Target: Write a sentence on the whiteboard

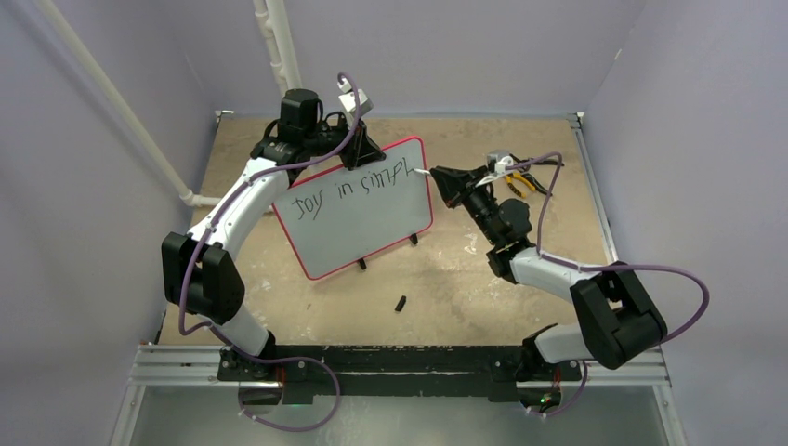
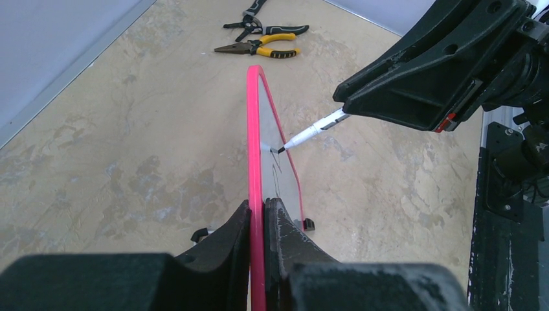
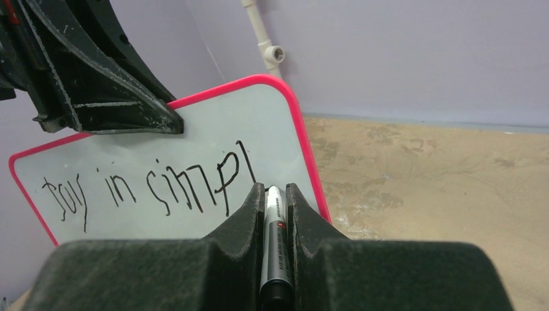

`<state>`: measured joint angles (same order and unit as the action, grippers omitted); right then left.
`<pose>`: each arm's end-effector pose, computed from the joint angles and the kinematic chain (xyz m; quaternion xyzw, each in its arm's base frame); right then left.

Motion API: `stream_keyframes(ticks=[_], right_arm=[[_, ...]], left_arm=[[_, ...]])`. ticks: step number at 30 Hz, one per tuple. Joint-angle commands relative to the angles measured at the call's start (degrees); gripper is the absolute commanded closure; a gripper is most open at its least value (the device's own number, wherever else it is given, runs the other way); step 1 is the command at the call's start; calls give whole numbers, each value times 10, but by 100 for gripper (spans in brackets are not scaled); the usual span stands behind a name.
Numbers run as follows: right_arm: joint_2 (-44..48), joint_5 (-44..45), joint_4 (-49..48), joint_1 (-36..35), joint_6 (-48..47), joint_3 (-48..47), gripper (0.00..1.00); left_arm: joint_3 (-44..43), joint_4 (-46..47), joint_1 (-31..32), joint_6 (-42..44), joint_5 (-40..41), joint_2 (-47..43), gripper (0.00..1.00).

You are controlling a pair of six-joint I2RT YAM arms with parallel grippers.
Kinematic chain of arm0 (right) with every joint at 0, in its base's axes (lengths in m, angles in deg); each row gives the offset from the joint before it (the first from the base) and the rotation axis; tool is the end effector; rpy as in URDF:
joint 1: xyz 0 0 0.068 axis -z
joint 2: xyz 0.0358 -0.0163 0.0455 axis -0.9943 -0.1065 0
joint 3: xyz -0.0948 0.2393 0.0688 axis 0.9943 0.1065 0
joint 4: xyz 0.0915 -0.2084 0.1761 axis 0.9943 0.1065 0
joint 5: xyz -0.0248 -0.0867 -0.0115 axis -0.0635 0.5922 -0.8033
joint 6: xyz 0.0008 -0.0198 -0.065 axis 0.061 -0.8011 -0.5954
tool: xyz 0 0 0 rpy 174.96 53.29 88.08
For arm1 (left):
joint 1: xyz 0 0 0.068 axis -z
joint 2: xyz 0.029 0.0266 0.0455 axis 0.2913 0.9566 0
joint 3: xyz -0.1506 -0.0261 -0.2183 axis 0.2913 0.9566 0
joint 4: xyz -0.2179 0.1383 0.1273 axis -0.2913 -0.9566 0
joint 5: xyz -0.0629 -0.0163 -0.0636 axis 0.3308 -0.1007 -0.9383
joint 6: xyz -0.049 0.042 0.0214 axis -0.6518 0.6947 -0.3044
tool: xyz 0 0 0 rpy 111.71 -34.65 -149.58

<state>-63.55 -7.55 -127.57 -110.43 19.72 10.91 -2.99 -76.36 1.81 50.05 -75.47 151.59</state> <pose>0.2853 0.1491 0.2410 -0.0535 0.5962 0.3738 0.7084 0.3808 -0.1715 0.3449 0.3798 0.7057 -0.3870 0.4560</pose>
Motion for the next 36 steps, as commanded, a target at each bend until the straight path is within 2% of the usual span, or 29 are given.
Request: stream_keyframes(ticks=[1, 10, 16, 36], right_arm=[[12, 36, -22, 7, -5, -20, 100], [2, -17, -57, 8, -6, -38, 100], [-9, -44, -47, 8, -8, -42, 100], [-6, -15, -17, 8, 0, 10, 100]], left_arm=[[16, -41, -9, 9, -20, 0, 100], [16, -41, -9, 9, -21, 2, 100], [15, -41, -9, 10, -21, 2, 100], [15, -40, -9, 9, -22, -1, 100]])
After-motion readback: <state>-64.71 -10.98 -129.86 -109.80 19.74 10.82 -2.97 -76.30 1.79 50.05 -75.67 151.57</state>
